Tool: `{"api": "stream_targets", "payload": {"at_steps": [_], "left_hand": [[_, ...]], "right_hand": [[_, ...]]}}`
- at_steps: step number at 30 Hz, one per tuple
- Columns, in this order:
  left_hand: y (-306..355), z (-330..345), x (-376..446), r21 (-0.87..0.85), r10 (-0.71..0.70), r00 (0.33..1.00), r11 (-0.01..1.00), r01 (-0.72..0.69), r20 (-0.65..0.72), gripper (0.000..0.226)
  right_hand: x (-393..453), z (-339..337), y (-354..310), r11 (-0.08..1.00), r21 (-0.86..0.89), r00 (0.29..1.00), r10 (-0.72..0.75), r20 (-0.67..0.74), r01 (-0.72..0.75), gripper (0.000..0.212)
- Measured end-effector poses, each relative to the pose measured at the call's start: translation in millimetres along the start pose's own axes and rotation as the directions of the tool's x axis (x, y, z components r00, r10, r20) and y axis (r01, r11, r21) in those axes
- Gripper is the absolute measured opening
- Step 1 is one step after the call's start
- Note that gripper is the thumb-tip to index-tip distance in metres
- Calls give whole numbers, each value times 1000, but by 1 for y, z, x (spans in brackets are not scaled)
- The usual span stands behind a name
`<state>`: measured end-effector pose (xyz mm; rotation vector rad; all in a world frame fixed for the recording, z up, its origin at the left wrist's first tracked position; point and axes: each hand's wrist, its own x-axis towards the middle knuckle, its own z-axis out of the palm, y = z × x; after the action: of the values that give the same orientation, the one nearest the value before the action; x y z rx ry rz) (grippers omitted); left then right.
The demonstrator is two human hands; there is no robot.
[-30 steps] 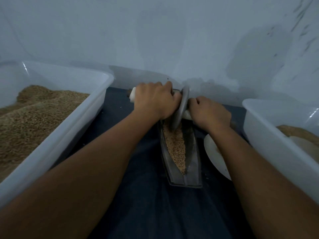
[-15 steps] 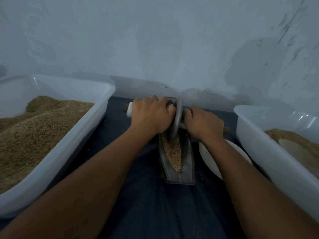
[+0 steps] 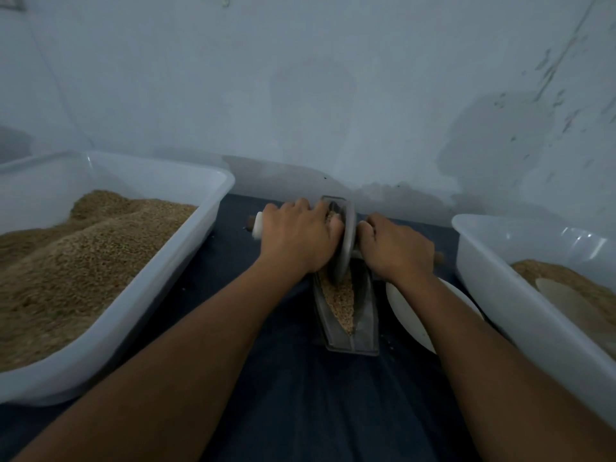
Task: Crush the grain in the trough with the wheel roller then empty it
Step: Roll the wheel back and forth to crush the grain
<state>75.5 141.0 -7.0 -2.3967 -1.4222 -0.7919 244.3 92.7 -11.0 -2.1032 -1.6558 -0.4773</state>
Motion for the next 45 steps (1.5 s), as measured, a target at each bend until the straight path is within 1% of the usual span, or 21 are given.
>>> {"api": "stream_targets", "payload": {"at_steps": [6, 11, 14, 19, 25, 27, 32, 33, 35, 38, 40, 44, 45], "left_hand": [[-2, 6, 12, 2, -7, 1000, 1000, 7, 14, 48], [-1, 9, 24, 2, -9, 1000, 1000, 8, 17, 47], [-1, 11, 34, 28, -16, 1000, 999, 15, 21, 47], [-4, 15, 46, -9, -60, 996, 998, 61, 58, 46], [-5, 19, 56, -16, -85, 994, 996, 86, 75, 46], [-5, 20, 59, -18, -90, 993, 996, 92, 83, 47], [-5, 20, 61, -20, -103, 990, 994, 105, 101, 46], [-5, 20, 62, -19, -104, 989, 994, 106, 102, 46], [-4, 21, 63, -14, -101, 989, 995, 103, 105, 46], [-3, 22, 63, -7, -95, 991, 995, 96, 99, 45], [-2, 21, 63, 1, -94, 991, 996, 94, 94, 44], [0, 20, 58, 14, -82, 994, 997, 81, 68, 39], [0, 19, 56, 15, -81, 995, 997, 80, 54, 38]], "right_hand": [[13, 7, 2, 999, 2, 999, 37, 21, -37, 41], [27, 10, 6, 998, 23, 994, 57, 96, -60, 42], [36, 10, 7, 998, 27, 989, 54, 135, -58, 46], [56, 13, 10, 999, 39, 962, 19, 272, -30, 53], [70, 16, 12, 997, 74, 939, -12, 345, -15, 51], [75, 18, 13, 998, 66, 921, -44, 387, 20, 52], [82, 16, 11, 997, 72, 897, -61, 437, 33, 68], [83, 16, 10, 997, 64, 886, -74, 457, 50, 68], [84, 16, 11, 996, 52, 872, -93, 481, 77, 61], [84, 21, 16, 995, 48, 871, -98, 481, 86, 41], [83, 22, 17, 996, 58, 882, -82, 463, 62, 36], [73, 19, 16, 999, 22, 913, -45, 406, 39, 49], [71, 18, 15, 1000, 7, 923, -10, 385, 9, 53]]}}
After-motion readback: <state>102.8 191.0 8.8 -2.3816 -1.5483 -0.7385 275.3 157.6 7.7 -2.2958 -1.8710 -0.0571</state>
